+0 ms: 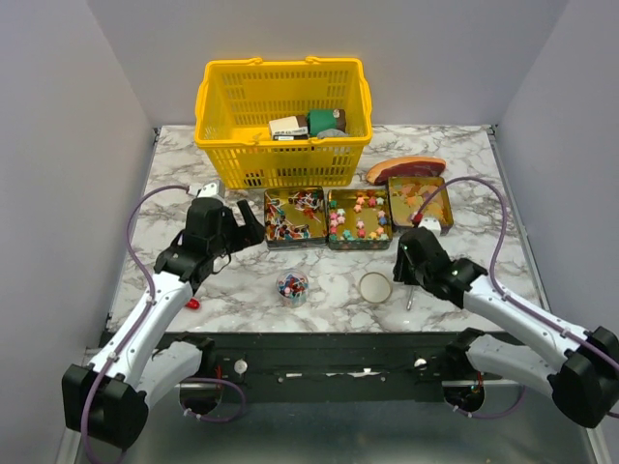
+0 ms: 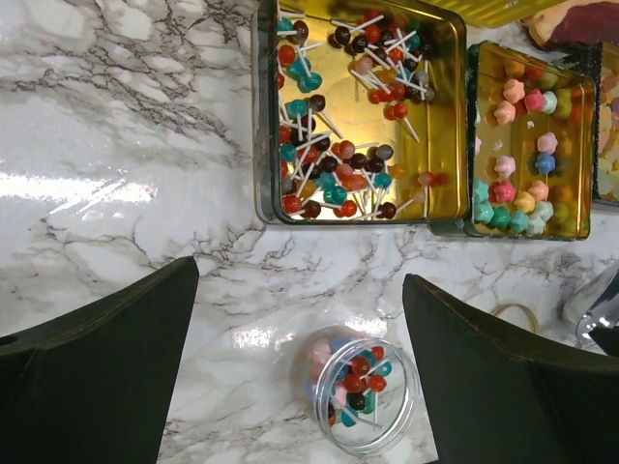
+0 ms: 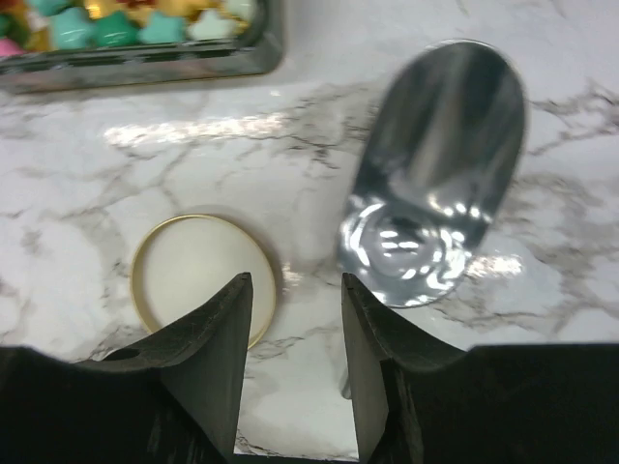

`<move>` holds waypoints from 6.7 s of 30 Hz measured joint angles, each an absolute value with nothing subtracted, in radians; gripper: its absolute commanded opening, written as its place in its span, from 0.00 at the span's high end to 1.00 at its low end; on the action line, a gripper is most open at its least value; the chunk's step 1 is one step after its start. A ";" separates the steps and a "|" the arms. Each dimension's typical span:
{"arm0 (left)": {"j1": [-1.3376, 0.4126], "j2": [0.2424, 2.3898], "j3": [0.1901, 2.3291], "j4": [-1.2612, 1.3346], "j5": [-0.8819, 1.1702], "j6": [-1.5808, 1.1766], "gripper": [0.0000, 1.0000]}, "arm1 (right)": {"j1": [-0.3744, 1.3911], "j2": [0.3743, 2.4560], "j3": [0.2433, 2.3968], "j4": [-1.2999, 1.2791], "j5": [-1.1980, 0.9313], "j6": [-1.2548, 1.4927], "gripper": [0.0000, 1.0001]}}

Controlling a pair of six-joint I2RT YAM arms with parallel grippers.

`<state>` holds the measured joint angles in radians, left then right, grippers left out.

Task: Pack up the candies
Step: Place the spatula at the center of the board, then pick up the bottle lid at the center of the board, then close the bottle lid on the packing bottle.

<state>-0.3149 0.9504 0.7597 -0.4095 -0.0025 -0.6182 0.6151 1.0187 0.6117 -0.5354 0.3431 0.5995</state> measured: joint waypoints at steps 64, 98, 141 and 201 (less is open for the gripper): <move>-0.300 0.819 0.662 -0.417 0.088 -0.655 0.01 | 1.029 1.009 0.715 -0.332 0.285 0.602 0.99; -0.493 0.719 0.769 0.336 1.166 -0.543 0.02 | 0.960 0.930 1.134 -0.293 -0.776 0.546 0.99; -0.692 0.712 0.704 -0.091 0.502 -0.680 1.00 | 0.932 0.709 0.812 -0.191 -0.080 0.678 0.43; -0.678 0.791 0.434 -0.297 0.043 -0.880 0.38 | 0.932 1.236 0.615 0.082 -0.075 0.717 0.39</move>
